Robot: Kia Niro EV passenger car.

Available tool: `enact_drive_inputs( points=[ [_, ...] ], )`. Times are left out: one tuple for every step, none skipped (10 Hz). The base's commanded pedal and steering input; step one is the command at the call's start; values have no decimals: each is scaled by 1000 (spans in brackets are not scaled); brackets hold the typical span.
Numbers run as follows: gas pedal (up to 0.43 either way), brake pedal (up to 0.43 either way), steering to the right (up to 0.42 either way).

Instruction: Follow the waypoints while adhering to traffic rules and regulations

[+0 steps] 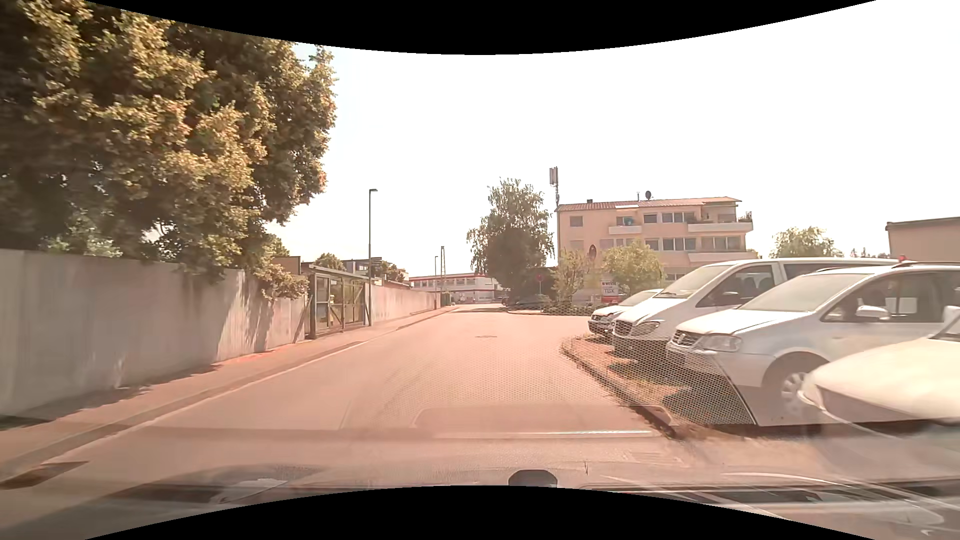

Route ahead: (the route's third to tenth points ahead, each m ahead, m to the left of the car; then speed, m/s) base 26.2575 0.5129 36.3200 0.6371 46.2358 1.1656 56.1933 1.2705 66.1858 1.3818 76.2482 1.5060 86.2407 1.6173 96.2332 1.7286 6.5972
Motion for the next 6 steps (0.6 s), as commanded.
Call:
enact_drive_inputs(
  points=[
    [0, 189, -1],
    [0, 183, 0],
    [0, 183, 0],
    [0, 177, 0],
    [0, 152, 0],
    [0, 152, 0]
  ],
)
